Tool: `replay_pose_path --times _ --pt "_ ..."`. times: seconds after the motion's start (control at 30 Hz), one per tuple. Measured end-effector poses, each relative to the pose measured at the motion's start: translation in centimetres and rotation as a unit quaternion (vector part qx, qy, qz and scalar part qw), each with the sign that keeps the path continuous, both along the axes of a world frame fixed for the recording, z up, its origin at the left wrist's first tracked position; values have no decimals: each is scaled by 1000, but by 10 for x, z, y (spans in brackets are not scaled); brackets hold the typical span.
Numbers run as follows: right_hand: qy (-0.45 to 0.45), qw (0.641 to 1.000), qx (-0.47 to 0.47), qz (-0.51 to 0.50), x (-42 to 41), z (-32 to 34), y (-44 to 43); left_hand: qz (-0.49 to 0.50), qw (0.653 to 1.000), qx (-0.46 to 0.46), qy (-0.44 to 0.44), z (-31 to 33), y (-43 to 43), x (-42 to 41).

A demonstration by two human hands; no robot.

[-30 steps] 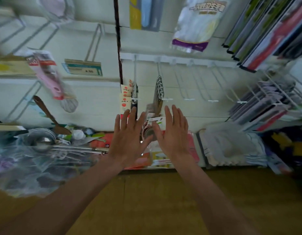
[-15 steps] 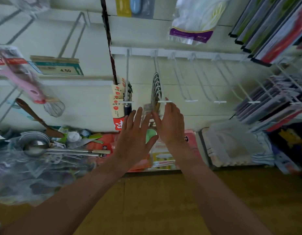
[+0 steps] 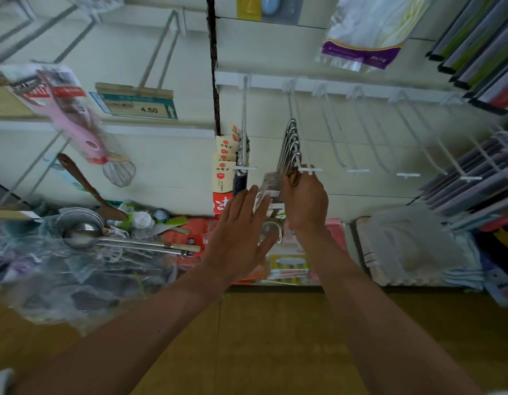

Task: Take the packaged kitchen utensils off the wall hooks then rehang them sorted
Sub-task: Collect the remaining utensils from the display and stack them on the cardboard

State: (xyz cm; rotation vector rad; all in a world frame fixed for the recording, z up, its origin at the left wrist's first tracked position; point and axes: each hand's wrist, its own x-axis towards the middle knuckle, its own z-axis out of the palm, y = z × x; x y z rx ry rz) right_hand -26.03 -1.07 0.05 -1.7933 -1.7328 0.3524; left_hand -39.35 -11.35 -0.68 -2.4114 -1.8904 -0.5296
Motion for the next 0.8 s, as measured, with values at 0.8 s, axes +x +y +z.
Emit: replay_pose_path --times 0.8 --pt "57 991 34 119 -37 80 -140 70 815 -269 -508 -1 -64 -17"
